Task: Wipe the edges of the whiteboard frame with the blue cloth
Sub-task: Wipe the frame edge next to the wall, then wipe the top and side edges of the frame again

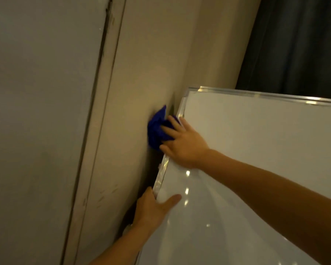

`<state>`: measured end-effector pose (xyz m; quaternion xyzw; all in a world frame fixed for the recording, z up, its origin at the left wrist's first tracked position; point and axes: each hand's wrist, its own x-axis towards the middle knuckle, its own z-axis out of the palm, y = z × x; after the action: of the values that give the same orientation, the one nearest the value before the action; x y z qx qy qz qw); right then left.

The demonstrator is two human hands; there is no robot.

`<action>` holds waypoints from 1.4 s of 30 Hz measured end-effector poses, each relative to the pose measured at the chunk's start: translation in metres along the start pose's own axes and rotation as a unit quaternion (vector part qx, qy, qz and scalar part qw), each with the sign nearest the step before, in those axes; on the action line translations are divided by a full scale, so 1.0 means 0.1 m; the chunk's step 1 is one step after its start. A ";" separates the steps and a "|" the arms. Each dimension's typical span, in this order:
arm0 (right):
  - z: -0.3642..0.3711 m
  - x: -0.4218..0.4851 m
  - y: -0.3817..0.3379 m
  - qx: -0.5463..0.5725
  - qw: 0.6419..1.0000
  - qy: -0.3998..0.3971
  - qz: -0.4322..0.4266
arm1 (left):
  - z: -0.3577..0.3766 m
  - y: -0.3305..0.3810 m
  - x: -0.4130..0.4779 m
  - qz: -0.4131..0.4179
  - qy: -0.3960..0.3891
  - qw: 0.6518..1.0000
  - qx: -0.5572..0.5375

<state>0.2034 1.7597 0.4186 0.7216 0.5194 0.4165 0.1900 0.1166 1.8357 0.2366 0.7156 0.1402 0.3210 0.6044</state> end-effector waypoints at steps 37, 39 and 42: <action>-0.17 0.14 2.00 -0.029 0.966 0.173 0.191 | 0.52 2.47 1.87 0.307 0.183 0.887 0.293; -0.18 0.02 1.97 -0.011 0.963 0.188 0.191 | 0.60 2.57 1.87 0.406 0.215 0.808 0.368; -0.28 -0.09 1.92 0.032 0.956 0.214 0.201 | 0.80 2.75 1.83 0.457 0.161 0.796 0.361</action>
<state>0.2931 1.6727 0.5668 0.7108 0.4056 0.5736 -0.0361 0.2538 1.8183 0.5475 0.8007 -0.0022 0.5967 0.0532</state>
